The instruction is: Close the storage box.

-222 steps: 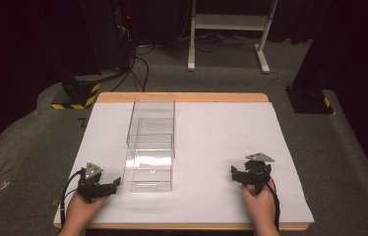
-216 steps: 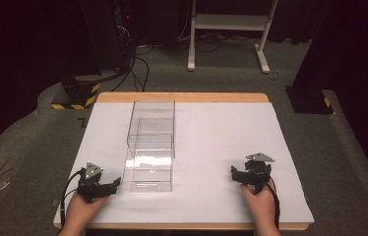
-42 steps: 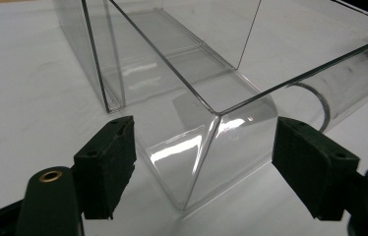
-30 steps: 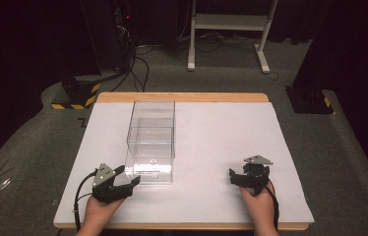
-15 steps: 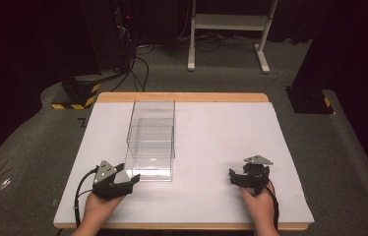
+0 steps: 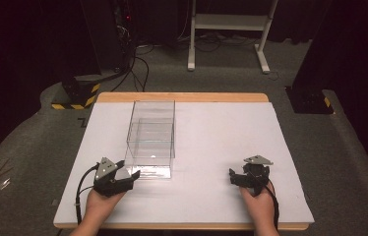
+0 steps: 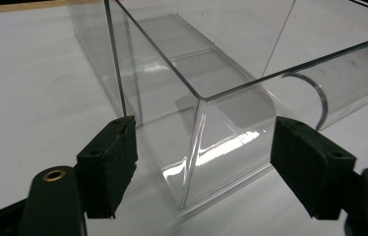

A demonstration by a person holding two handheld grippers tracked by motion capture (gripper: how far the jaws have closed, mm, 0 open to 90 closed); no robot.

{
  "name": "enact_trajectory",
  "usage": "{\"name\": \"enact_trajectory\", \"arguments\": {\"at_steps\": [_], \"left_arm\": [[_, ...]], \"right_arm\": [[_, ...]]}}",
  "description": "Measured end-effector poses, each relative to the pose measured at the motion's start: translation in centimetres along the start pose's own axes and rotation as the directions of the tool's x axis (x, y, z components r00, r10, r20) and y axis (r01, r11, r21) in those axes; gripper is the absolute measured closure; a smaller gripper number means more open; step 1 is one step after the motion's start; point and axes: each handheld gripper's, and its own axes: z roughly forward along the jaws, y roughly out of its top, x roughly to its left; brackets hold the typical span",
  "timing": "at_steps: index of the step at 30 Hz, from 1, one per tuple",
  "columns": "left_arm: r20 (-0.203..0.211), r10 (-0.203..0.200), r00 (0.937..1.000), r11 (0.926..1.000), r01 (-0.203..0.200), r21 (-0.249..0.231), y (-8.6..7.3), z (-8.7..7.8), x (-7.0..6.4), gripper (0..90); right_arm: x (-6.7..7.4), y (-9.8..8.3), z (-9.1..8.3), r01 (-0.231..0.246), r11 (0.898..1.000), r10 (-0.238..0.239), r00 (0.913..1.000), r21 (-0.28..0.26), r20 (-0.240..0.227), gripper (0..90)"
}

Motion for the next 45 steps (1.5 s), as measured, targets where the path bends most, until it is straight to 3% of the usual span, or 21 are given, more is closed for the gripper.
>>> {"name": "enact_trajectory", "arguments": {"at_steps": [12, 22, 45], "left_arm": [[-0.028, -0.030, 0.9992, 0.9996, 0.030, 0.001, 0.4, 0.8, 0.4, 19.3], [-0.019, -0.050, 0.9986, 0.9988, 0.050, -0.001, 0.6, 1.3, 0.8, 18.9], [-0.044, -0.074, 0.9963, 0.9970, 0.073, -0.025, 1.5, 3.2, 1.8, 18.9]], "right_arm": [[0.0, 0.0, 0.0, 0.000, 1.000, 0.000, 1.0000, 0.000, 0.000, 10.8], [0.0, 0.0, 0.0, 0.000, 1.000, 0.000, 1.0000, 0.000, 0.000, 10.8], [0.0, 0.0, 0.0, 0.000, 1.000, 0.000, 1.0000, 0.000, 0.000, 10.8]]}}
